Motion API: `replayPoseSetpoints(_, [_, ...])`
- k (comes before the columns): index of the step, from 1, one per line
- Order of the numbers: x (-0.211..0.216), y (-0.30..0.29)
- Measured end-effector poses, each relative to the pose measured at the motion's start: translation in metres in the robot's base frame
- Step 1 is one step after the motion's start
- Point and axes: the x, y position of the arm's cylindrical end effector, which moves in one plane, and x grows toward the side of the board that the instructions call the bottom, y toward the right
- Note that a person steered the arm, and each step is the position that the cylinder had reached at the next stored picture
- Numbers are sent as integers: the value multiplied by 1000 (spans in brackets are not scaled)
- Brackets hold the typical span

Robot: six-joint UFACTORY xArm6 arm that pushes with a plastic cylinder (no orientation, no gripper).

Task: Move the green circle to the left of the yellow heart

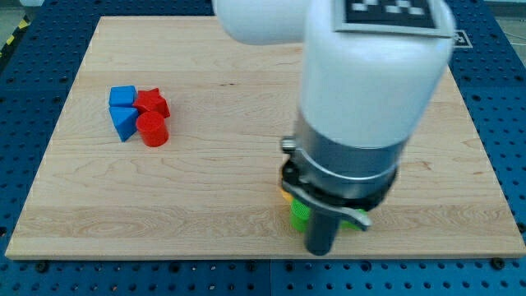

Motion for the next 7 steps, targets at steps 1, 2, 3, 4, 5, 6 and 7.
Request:
replayPoseSetpoints(1, [-1,10])
replayPoseSetpoints(2, [-6,-1])
replayPoseSetpoints(3, [-11,-5])
replayPoseSetpoints(4, [-11,-6])
replayPoseSetpoints(5, [-11,-8])
replayPoseSetpoints(6, [-23,-30])
replayPoseSetpoints(7, [-27,-39])
